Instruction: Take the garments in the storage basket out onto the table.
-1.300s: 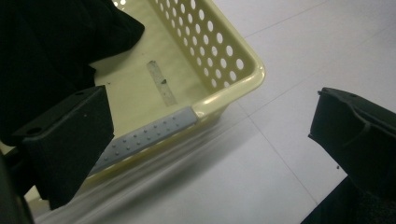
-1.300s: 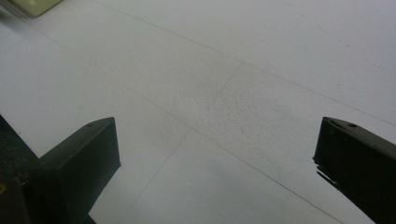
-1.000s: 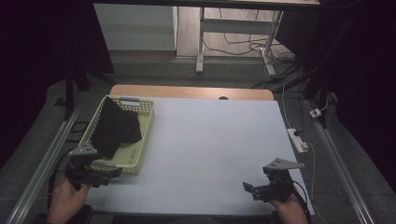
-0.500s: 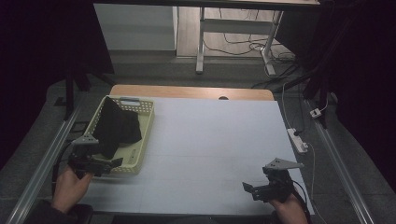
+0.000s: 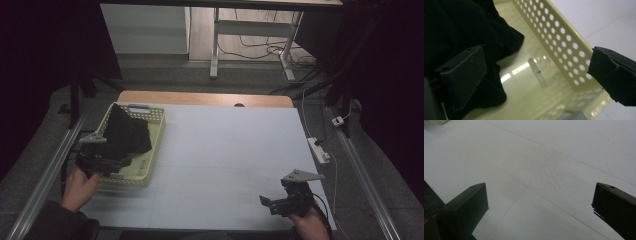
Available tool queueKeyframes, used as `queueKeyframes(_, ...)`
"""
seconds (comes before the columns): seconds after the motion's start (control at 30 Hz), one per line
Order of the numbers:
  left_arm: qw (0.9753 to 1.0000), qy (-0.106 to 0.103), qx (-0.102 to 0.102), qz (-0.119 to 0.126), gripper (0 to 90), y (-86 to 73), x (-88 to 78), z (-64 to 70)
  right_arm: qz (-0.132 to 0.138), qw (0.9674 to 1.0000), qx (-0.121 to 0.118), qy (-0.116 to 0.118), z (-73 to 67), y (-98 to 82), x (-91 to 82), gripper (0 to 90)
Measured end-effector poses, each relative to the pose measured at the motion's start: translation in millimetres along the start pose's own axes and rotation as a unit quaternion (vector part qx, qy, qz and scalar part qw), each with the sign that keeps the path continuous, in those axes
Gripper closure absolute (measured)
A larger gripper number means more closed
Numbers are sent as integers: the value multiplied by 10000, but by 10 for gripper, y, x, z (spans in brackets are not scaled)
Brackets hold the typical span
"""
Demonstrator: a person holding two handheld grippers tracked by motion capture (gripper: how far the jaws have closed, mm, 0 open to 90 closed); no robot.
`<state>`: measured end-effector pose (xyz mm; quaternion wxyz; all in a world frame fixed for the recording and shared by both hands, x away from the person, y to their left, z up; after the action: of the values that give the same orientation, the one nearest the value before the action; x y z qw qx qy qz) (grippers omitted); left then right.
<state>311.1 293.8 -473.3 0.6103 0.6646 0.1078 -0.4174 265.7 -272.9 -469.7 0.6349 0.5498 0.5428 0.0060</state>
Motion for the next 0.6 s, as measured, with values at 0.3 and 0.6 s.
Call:
queueKeyframes(0.3,9997,100,-123,-209,0,148,176,-181,-8,10000,6,15,1,0,7,4)
queueKeyframes(0.6,9990,264,-271,-249,0,308,311,-401,-42,10000,9,18,3,2,10,4)
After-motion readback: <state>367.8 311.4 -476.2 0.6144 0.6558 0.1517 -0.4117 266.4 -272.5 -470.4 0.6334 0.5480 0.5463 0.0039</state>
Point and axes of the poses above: each handheld gripper's, and its own axes: x roughly forward along the jaws, y roughly out of its top, z roughly to its right, the point moved 1 cm from there along x, roughly forward along the jaws, and after that the axes turned 8 degrees about y, right-handed, at the moved point
